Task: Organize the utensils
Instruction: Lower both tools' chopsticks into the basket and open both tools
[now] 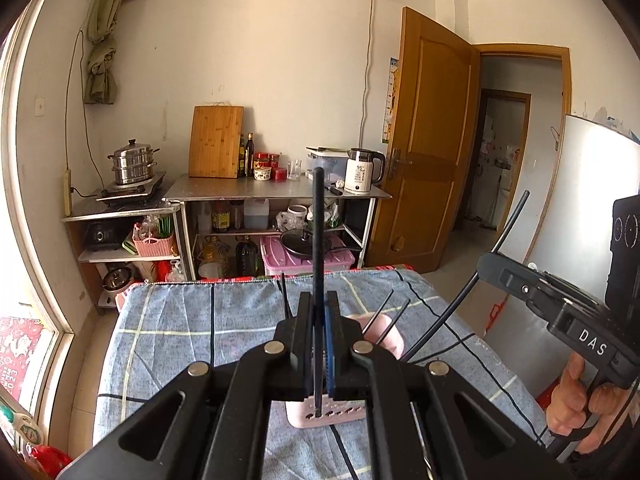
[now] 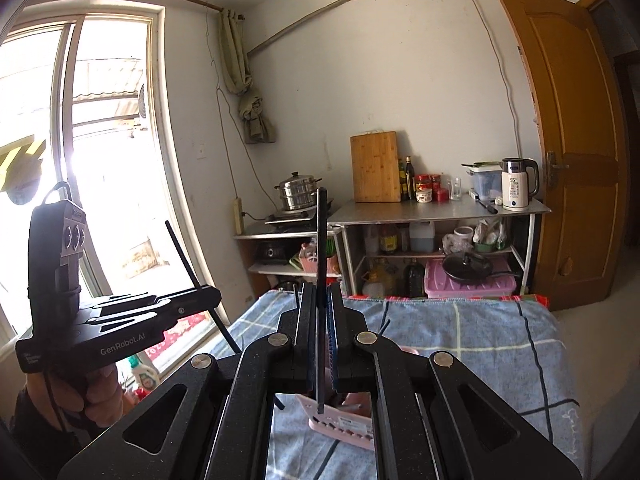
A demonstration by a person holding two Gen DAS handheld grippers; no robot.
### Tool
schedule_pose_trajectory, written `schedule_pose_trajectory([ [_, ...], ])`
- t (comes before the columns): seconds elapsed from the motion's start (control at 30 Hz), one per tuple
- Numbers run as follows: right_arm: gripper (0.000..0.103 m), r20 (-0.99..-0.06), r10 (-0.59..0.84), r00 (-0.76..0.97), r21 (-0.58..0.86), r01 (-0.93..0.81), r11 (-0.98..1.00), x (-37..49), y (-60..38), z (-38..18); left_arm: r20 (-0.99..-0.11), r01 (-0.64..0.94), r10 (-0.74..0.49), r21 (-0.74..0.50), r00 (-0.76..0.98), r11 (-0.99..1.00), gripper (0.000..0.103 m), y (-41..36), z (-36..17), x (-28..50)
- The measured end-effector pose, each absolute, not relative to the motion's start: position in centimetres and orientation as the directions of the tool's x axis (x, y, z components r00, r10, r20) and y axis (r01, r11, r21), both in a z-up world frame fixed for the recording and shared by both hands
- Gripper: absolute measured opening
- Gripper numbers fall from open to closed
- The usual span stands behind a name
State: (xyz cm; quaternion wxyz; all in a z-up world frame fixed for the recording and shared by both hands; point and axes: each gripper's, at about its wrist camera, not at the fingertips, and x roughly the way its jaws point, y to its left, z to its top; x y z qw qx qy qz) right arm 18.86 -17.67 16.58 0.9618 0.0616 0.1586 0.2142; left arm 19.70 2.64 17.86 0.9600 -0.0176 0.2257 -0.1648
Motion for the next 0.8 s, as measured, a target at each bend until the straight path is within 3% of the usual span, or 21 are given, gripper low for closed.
schedule_pose_trajectory([
  [0.27, 0.005, -0.287, 0.402, 0.87, 0.184, -0.362, 0.914, 21.2, -17.4, 15.5, -0.405, 0.305, -0.328, -0.122, 0.854, 0.944, 0.005, 2.2, 17.2, 22.1],
  [0.8, 0.005, -0.421, 0.398, 0.815, 0.189, -0.351, 0.917, 23.3, -16.6, 10.8, -0.547, 0.275, -0.308, -0.144, 0.778, 0.951, 0.006, 1.3, 10.3, 24.7],
])
